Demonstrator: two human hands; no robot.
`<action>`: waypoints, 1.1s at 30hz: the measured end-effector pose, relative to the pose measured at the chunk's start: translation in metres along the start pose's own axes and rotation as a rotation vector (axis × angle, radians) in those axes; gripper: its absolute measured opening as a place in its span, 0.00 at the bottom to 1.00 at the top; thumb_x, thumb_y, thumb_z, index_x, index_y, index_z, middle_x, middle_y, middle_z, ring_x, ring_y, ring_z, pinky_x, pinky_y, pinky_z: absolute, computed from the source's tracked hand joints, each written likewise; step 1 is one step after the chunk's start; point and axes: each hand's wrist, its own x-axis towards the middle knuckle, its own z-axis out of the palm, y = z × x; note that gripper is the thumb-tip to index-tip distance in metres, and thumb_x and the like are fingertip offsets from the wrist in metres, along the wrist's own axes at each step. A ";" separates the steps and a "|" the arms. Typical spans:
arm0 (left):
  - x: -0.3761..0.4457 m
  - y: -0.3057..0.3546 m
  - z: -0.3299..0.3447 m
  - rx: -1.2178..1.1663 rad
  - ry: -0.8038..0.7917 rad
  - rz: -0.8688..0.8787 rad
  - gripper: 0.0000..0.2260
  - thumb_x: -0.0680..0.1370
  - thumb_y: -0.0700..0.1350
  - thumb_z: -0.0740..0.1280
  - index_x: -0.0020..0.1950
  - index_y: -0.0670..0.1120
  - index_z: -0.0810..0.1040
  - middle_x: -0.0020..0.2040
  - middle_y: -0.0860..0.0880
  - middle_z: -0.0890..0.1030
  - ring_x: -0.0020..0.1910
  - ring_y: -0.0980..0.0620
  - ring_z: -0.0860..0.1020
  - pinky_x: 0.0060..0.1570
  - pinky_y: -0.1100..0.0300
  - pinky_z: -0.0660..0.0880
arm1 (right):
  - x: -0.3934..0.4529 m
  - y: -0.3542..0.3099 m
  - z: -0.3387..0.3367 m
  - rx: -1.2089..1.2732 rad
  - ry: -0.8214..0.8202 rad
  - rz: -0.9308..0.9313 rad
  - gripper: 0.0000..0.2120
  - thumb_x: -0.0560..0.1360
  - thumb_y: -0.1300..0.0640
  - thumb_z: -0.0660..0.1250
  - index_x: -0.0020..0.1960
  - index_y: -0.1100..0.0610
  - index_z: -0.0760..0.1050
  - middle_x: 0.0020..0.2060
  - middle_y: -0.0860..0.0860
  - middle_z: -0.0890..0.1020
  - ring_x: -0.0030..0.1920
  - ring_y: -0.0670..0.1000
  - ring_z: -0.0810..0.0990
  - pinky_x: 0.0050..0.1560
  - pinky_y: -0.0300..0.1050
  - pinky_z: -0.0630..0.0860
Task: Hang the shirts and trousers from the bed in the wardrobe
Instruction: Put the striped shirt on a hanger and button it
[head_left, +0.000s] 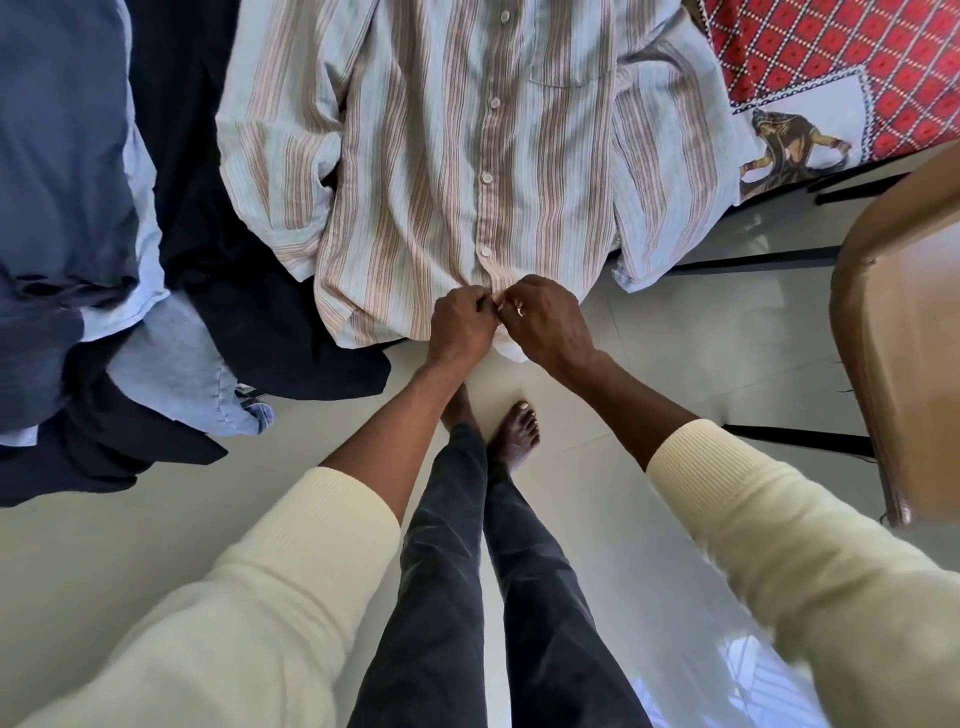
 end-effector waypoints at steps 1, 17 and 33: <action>0.000 0.001 0.002 -0.026 0.006 -0.044 0.15 0.81 0.45 0.64 0.36 0.39 0.78 0.33 0.45 0.81 0.33 0.45 0.81 0.36 0.51 0.79 | -0.002 0.001 0.002 -0.004 0.011 -0.012 0.11 0.76 0.59 0.64 0.40 0.63 0.80 0.37 0.56 0.79 0.38 0.56 0.76 0.37 0.48 0.69; -0.009 -0.012 0.005 -0.464 -0.002 -0.161 0.07 0.78 0.46 0.70 0.40 0.50 0.82 0.37 0.51 0.84 0.38 0.51 0.82 0.45 0.48 0.82 | -0.006 -0.013 0.005 0.891 0.121 0.600 0.06 0.74 0.66 0.68 0.40 0.63 0.82 0.32 0.56 0.83 0.35 0.50 0.81 0.41 0.46 0.79; -0.005 -0.012 -0.010 0.009 -0.053 0.025 0.08 0.77 0.37 0.64 0.42 0.40 0.81 0.37 0.46 0.81 0.36 0.49 0.77 0.38 0.57 0.73 | -0.004 -0.011 0.009 0.036 -0.022 0.068 0.11 0.75 0.59 0.64 0.41 0.64 0.81 0.39 0.57 0.81 0.39 0.58 0.79 0.39 0.53 0.74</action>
